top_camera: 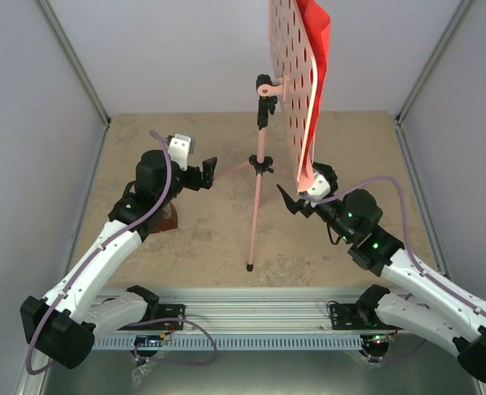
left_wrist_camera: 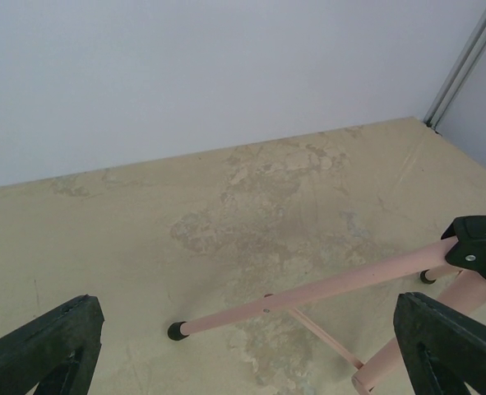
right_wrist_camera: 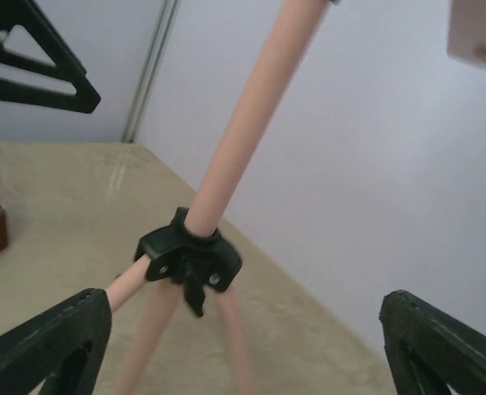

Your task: Pack up the instrument practice props

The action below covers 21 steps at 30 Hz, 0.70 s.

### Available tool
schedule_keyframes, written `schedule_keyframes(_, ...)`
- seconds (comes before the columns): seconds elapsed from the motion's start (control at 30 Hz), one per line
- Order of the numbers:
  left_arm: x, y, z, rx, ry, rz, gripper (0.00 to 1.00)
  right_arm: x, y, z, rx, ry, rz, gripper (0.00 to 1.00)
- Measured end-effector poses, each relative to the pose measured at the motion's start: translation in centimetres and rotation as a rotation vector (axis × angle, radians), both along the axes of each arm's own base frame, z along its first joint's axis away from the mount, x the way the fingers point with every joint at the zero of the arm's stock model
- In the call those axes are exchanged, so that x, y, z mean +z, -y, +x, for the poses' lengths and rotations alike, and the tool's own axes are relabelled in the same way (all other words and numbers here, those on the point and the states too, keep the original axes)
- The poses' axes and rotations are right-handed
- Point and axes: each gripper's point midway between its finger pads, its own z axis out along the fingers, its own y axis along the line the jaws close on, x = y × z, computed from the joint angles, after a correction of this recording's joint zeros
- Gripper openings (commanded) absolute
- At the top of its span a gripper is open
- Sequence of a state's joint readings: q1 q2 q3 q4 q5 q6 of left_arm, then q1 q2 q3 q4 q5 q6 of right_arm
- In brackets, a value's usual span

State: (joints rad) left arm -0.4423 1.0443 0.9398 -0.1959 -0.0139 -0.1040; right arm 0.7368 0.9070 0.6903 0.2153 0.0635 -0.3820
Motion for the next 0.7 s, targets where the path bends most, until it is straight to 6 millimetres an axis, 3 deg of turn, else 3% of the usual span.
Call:
schedule_keyframes(0.2, -0.5, 0.0, -0.1, -0.004, -0.009, 0.003, 0.99, -1.9, 2.2, -1.8, -0.014, -0.125, 0.214, 0.98)
schedule_keyframes(0.37, -0.6, 0.0, -0.1, -0.003, -0.010, 0.004, 0.99, -4.7, 2.4, -1.1, -0.042, -0.352, 0.416, 0.95)
schedule_keyframes(0.7, -0.6, -0.2, 0.0, 0.008, -0.008, 0.010, 0.99, -9.5, -2.4, -0.1, 0.026, -0.989, 0.853, 0.96)
